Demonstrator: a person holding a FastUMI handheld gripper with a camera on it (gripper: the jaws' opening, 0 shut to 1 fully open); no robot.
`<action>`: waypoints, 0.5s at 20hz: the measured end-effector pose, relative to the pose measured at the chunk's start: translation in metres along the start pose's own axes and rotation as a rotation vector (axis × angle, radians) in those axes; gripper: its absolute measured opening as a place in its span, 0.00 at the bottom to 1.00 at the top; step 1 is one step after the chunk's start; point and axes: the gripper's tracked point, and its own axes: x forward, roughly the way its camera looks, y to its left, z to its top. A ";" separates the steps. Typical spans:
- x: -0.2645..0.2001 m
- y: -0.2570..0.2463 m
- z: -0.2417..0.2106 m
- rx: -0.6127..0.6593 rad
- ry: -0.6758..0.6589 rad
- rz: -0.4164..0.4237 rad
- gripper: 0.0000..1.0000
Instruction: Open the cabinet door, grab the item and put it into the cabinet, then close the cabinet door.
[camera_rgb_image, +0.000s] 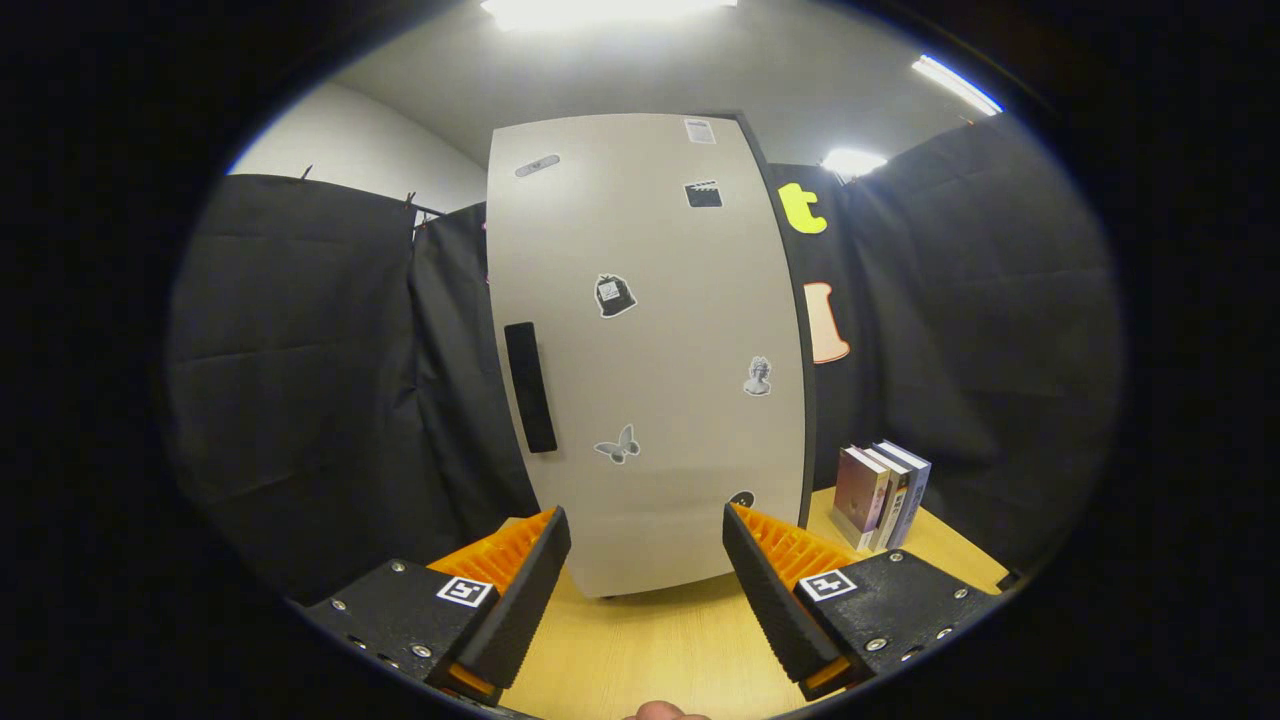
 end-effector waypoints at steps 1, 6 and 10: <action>0.000 0.000 0.001 0.002 -0.001 -0.001 0.95; 0.001 -0.001 0.001 0.003 -0.004 -0.004 0.96; -0.001 0.003 0.003 0.008 -0.007 -0.001 0.95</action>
